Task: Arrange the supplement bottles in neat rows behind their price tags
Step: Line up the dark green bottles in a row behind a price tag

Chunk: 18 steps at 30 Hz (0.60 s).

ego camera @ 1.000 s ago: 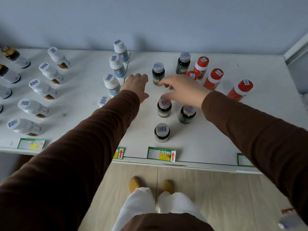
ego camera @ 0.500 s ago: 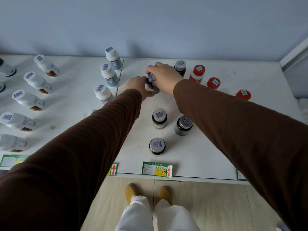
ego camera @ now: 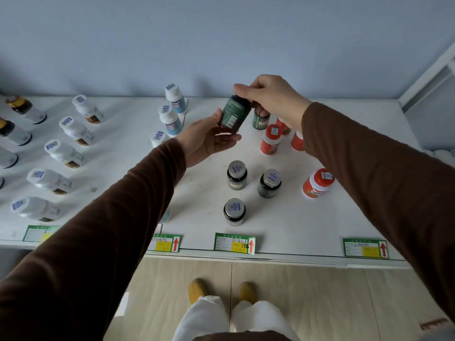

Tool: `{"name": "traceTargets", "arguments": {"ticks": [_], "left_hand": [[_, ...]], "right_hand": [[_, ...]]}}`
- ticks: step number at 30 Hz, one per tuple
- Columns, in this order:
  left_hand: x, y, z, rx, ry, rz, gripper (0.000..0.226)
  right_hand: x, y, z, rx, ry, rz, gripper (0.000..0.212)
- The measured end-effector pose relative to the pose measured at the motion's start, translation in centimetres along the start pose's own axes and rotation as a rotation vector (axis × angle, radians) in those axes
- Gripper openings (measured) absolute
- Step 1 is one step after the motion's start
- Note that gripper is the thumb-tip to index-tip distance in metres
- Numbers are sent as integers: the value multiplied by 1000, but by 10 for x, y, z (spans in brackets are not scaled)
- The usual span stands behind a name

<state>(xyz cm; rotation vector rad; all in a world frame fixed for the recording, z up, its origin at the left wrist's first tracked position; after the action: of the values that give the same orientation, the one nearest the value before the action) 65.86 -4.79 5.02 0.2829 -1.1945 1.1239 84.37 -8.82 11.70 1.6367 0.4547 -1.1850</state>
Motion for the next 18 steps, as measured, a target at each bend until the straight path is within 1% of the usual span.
{"name": "traceTargets", "arguments": {"ticks": [3,5,7,9,11,12,15,16,18], "left_hand": [[-7,-4,9,-33,64,102,49],[-10,-5,13,-34,77,130,48],[-11,-5,16,-24,55,131,44],[-10,-5,17,-16,-16,87,37],[-10,-4,16,14,-114,-57,34],[-9,-5,14,58,-163,-159,35],[-5,-8,8,276,-339,-538,43],[-4,-9,6,319,-398,-653,46],[-3,-6,0,350,-482,-837,50]], "right_hand": [[-1,0,11,-3,-22,-31,54],[-1,0,17,-7,-24,-46,54],[0,1,22,-17,-16,-38,55],[-1,2,25,-45,28,2,46],[-2,2,29,-69,95,70,39],[-3,2,31,-70,127,110,39],[-4,-3,32,-52,234,232,40],[-4,-6,30,-59,263,261,38],[-1,-12,26,-80,312,332,31]]}}
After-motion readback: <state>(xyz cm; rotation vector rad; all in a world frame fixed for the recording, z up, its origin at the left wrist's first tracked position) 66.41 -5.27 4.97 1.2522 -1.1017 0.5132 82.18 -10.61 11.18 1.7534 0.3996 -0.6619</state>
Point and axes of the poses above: each hand's wrist, its own z-axis away from the middle knuckle, its own y-axis out of the back of the hand, x = y × z, the point moved 2 cm from there along -z, towards the middle knuckle, and after that the axes turned 13 degrees about x, right-handed, at the moved point
